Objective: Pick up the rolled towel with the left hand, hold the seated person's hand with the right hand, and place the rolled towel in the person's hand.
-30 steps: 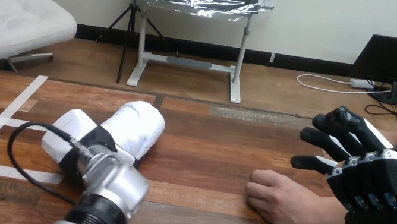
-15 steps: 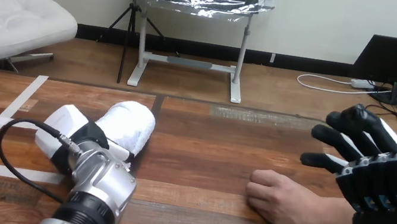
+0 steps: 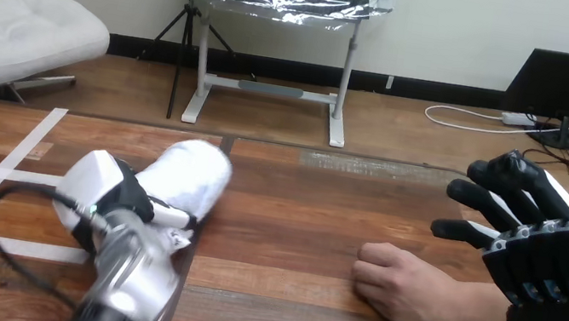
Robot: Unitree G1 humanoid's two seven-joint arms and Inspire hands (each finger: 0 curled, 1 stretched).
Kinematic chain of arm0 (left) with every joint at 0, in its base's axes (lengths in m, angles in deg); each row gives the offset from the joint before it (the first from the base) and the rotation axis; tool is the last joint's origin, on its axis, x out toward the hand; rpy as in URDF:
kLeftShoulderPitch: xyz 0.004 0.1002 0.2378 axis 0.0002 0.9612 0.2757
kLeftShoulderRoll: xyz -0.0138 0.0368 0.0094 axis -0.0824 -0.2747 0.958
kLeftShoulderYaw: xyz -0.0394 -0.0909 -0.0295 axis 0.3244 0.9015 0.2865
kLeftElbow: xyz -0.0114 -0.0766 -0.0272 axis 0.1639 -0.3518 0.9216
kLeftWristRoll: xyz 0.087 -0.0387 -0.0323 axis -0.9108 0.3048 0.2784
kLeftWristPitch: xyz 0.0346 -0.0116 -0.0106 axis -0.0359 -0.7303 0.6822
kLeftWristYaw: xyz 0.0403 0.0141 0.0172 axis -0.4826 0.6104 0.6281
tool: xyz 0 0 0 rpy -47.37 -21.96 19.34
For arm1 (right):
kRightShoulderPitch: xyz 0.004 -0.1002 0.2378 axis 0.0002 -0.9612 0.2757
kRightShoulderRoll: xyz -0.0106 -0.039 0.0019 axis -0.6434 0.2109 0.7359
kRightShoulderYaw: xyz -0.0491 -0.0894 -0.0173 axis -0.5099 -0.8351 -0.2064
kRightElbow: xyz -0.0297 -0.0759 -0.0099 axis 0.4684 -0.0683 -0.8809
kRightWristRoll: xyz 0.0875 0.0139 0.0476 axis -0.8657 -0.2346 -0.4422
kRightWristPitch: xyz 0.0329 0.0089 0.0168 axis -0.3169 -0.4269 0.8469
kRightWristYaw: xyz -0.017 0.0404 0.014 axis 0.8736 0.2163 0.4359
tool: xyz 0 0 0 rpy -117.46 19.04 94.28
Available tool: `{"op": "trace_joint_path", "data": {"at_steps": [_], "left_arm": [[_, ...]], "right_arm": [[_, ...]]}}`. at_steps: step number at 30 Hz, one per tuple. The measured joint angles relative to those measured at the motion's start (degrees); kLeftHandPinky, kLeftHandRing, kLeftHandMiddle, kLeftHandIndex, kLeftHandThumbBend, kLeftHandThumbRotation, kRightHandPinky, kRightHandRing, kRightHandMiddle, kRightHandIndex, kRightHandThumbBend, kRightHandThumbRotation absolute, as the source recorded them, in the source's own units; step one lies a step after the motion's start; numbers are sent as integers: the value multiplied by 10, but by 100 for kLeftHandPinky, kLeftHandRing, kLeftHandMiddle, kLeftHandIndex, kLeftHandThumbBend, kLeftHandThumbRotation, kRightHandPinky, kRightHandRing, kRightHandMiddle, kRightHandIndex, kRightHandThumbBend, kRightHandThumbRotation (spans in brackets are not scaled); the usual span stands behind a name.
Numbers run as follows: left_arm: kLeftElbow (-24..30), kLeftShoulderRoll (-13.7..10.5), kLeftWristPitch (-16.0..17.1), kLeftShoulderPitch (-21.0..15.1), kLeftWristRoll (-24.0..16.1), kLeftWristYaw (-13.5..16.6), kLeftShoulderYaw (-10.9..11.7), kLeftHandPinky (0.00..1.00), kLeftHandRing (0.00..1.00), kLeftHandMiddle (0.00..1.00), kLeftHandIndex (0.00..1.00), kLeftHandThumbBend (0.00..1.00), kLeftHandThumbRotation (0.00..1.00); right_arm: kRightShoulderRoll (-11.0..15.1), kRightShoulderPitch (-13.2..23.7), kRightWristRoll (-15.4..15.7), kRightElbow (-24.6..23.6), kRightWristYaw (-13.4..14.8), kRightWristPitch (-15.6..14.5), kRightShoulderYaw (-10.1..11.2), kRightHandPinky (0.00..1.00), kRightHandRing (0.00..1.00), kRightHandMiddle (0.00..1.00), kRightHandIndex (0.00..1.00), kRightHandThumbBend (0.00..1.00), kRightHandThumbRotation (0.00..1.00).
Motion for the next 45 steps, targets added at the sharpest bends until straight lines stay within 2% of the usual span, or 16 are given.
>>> {"op": "trace_joint_path", "data": {"at_steps": [4,8,15,23,33,40,45], "left_arm": [[32,0,28,31,11,-1,3,16,24,33,42,76,0],[75,2,62,78,25,-1,8,20,28,37,42,77,0],[115,3,102,122,43,-3,13,25,34,41,44,73,0],[156,2,174,175,64,-9,22,29,37,42,44,73,0],[209,2,250,232,90,-18,27,29,36,41,44,71,0],[244,2,299,262,111,-38,32,28,35,40,43,69,0],[266,2,333,277,127,-54,37,29,35,40,43,67,0]], "right_arm": [[0,0,1,0,1,-2,0,66,78,81,80,87,100],[0,-2,4,0,3,-7,0,67,79,81,81,87,100],[0,-2,16,0,9,-9,2,67,79,81,81,84,100],[0,-2,32,1,14,-11,9,69,81,82,82,81,100],[0,-1,59,4,24,-13,26,70,82,82,83,81,100],[2,2,81,15,29,-16,43,71,81,82,84,79,96],[6,7,92,24,30,-21,59,74,81,82,83,82,93]]}}
